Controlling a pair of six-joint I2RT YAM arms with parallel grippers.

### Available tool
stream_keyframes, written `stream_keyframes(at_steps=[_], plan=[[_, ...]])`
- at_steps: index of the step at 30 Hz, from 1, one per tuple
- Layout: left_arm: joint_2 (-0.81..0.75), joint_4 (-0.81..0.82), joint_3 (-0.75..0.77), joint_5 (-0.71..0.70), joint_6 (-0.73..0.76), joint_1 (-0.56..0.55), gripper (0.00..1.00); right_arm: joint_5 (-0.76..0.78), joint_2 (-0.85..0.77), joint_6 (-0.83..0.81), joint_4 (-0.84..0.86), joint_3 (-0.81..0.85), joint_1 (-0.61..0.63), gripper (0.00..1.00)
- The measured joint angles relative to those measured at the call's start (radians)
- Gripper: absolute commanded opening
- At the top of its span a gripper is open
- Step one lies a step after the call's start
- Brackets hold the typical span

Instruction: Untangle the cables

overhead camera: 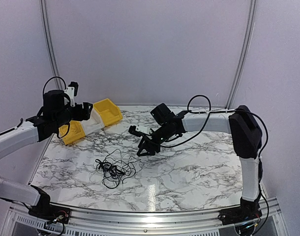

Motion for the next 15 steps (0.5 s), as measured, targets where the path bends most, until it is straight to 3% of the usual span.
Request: stream_keyframes(at_steps=[15], plan=[[0.046, -0.003, 0.001, 0.093, 0.107, -0.029, 0.74, 0.004, 0.074, 0.003, -0.039, 0.050, 0.024, 0.51]])
